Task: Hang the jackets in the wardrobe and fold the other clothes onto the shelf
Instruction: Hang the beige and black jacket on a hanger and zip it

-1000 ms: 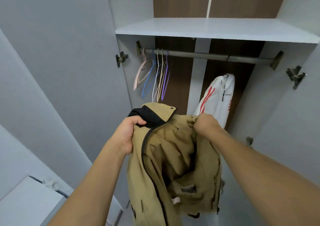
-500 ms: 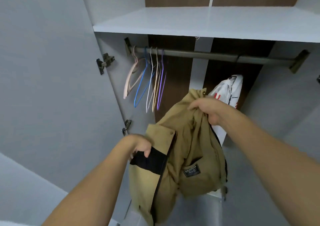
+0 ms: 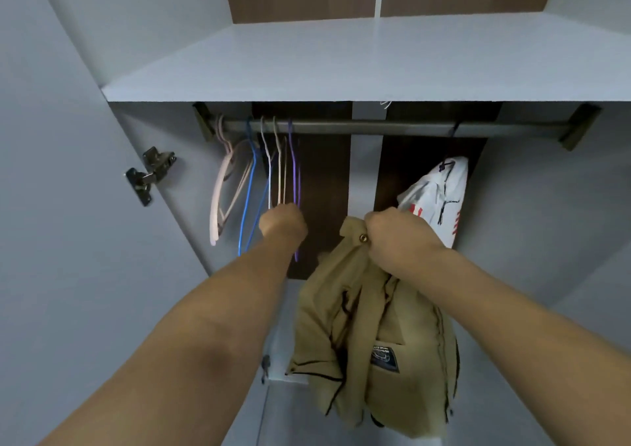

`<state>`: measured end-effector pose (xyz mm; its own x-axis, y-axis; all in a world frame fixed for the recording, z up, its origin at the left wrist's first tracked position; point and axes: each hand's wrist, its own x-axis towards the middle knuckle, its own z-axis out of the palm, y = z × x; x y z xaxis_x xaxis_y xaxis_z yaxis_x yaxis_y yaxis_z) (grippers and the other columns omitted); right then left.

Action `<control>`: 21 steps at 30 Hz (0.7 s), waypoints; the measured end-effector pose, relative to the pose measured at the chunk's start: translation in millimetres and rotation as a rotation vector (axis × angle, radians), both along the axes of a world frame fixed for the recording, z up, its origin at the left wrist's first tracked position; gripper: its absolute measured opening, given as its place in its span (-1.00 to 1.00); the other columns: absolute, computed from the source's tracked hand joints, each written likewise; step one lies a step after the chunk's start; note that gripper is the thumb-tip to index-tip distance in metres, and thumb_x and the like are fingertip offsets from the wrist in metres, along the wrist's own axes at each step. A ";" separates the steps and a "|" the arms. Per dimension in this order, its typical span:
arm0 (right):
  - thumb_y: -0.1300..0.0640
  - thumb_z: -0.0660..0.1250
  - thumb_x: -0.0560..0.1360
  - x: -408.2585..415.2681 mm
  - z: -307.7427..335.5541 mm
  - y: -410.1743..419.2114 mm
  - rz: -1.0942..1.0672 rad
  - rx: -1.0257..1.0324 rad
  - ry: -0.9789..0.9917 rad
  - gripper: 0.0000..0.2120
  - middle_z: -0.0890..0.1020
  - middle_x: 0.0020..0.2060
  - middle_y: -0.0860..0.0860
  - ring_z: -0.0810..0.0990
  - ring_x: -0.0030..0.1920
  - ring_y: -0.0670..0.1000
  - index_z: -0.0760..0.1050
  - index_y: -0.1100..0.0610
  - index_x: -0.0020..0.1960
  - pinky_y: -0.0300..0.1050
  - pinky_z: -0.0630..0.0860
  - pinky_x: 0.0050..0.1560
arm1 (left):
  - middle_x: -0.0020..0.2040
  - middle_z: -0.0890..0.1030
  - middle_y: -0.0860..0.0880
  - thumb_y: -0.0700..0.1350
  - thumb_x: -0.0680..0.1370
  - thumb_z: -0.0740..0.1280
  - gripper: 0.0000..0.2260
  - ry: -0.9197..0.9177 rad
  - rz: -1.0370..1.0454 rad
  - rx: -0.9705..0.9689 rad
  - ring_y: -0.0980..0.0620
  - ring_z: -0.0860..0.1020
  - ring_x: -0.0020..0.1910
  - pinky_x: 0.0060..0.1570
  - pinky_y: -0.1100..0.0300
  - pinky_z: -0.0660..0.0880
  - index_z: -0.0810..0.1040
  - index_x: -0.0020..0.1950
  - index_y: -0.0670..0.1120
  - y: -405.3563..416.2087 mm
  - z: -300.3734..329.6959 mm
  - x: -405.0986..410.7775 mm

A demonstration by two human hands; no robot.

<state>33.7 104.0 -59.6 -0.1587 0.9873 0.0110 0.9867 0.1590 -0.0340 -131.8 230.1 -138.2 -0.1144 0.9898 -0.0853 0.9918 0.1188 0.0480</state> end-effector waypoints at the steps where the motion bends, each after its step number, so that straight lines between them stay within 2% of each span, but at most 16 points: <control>1: 0.25 0.23 0.56 2.9 -1.6 3.2 -0.019 0.010 0.025 -0.84 0.37 -0.26 0.00 0.41 -0.27 0.01 0.28 0.13 -0.15 -0.18 0.33 -0.27 | 0.19 0.61 -0.10 -0.13 0.55 0.30 -0.72 0.018 -0.007 0.003 -0.12 0.59 0.18 -0.06 0.06 0.50 0.56 0.25 -0.10 5.7 -6.5 0.3; 4: 0.31 0.19 0.54 15.0 -7.8 15.9 -0.113 -0.028 0.234 -0.72 0.38 -0.34 0.01 0.39 -0.35 -0.01 0.23 0.12 -0.31 -0.19 0.26 -0.40 | 0.16 0.63 -0.10 -0.18 0.55 0.29 -0.74 0.000 -0.020 0.031 -0.13 0.61 0.16 -0.02 0.06 0.53 0.59 0.23 -0.10 15.9 -18.3 3.3; 5: 0.31 0.17 0.55 18.1 -9.5 19.9 -0.141 -0.062 0.321 -0.69 0.40 -0.35 0.02 0.40 -0.35 0.00 0.25 0.10 -0.33 -0.19 0.25 -0.41 | 0.15 0.63 -0.12 -0.18 0.56 0.29 -0.75 -0.075 0.007 0.049 -0.14 0.61 0.15 -0.03 0.04 0.54 0.58 0.22 -0.13 17.3 -19.7 4.6; 7: 0.26 0.16 0.60 23.8 -12.4 24.3 -0.160 -0.166 0.440 -0.69 0.45 -0.33 0.04 0.45 -0.30 0.01 0.32 0.11 -0.32 -0.23 0.30 -0.39 | 0.15 0.62 -0.18 -0.19 0.56 0.27 -0.76 -0.344 0.107 0.089 -0.20 0.61 0.14 -0.02 0.02 0.53 0.55 0.21 -0.20 21.1 -20.8 6.3; 9: 0.14 0.19 0.63 28.0 -11.6 26.2 -0.160 -0.294 0.590 -0.74 0.53 -0.26 0.04 0.52 -0.20 -0.01 0.45 0.13 -0.23 -0.28 0.42 -0.25 | 0.15 0.60 -0.25 -0.21 0.54 0.27 -0.74 -0.610 0.191 0.163 -0.27 0.58 0.14 0.01 0.00 0.51 0.51 0.20 -0.25 17.7 -19.8 4.7; 11: 0.05 0.33 0.58 32.1 -6.0 25.2 -0.189 -0.464 0.753 -0.87 0.63 -0.08 0.05 0.61 -0.04 0.01 0.56 0.11 -0.01 -0.14 0.56 0.05 | 0.11 0.60 -0.26 -0.23 0.52 0.26 -0.76 -0.725 0.206 0.236 -0.29 0.57 0.11 -0.05 0.02 0.46 0.50 0.17 -0.25 3.4 -17.1 1.7; 12: 0.07 0.39 0.53 33.8 -4.0 25.9 -0.187 -0.550 0.710 -0.83 0.64 -0.02 0.06 0.63 0.01 0.04 0.55 0.11 0.08 -0.05 0.58 0.12 | 0.08 0.60 -0.25 -0.24 0.52 0.25 -0.78 -0.732 0.199 0.261 -0.29 0.57 0.09 -0.11 0.04 0.42 0.50 0.15 -0.24 -6.2 -15.2 0.0; 13: 0.13 0.42 0.49 34.0 -2.4 25.5 -0.171 -0.617 0.567 -0.78 0.64 0.01 0.08 0.64 0.02 0.07 0.54 0.12 0.12 0.01 0.60 0.12 | 0.04 0.61 -0.25 -0.24 0.53 0.24 -0.80 -0.724 0.187 0.280 -0.28 0.58 0.06 -0.16 0.07 0.38 0.50 0.13 -0.23 -17.3 -12.2 -1.5; 15: 0.22 0.39 0.46 30.4 -5.9 23.7 -0.132 -0.641 0.271 -0.82 0.61 -0.02 0.11 0.62 -0.04 0.06 0.51 0.14 0.05 -0.02 0.64 0.01 | -0.06 0.60 -0.22 -0.20 0.57 0.21 -0.84 -0.698 0.160 0.320 -0.28 0.58 0.03 -0.19 0.11 0.31 0.52 0.09 -0.20 -41.7 -1.0 -3.1; 16: 0.25 0.35 0.48 27.4 -7.8 20.7 -0.099 -0.584 0.167 -0.91 0.58 -0.08 0.10 0.58 -0.11 0.03 0.48 0.13 -0.05 -0.09 0.62 -0.11 | -0.10 0.59 -0.20 -0.18 0.59 0.20 -0.85 -0.685 0.154 0.348 -0.28 0.58 0.01 -0.21 0.11 0.29 0.52 0.06 -0.18 -55.7 6.3 -3.9; 18: 0.29 0.26 0.51 25.6 -13.0 15.7 -0.055 -0.402 0.035 -0.81 0.48 -0.21 0.05 0.47 -0.24 -0.02 0.35 0.09 -0.21 -0.22 0.40 -0.36 | -0.08 0.60 -0.22 -0.12 0.63 0.18 -0.83 -0.657 0.132 0.400 -0.30 0.56 0.00 -0.20 0.11 0.27 0.52 0.00 -0.16 -90.5 20.4 -4.7; 20: 0.29 0.22 0.53 29.2 -20.1 8.3 0.001 -0.190 -0.053 -0.80 0.42 -0.23 0.02 0.43 -0.27 -0.02 0.30 0.13 -0.23 -0.21 0.26 -0.41 | -0.08 0.60 -0.23 -0.09 0.65 0.18 -0.82 -0.638 0.109 0.439 -0.31 0.53 -0.01 -0.19 0.11 0.26 0.49 -0.04 -0.15 -136.2 31.7 -6.3; 21: 0.27 0.20 0.53 31.9 -24.1 5.4 0.024 -0.099 -0.065 -0.85 0.42 -0.21 0.02 0.44 -0.24 0.01 0.31 0.14 -0.19 -0.19 0.28 -0.38 | -0.13 0.58 -0.20 -0.08 0.65 0.18 -0.82 -0.629 0.108 0.454 -0.30 0.53 -0.04 -0.21 0.11 0.26 0.48 -0.06 -0.13 -162.2 36.5 -8.0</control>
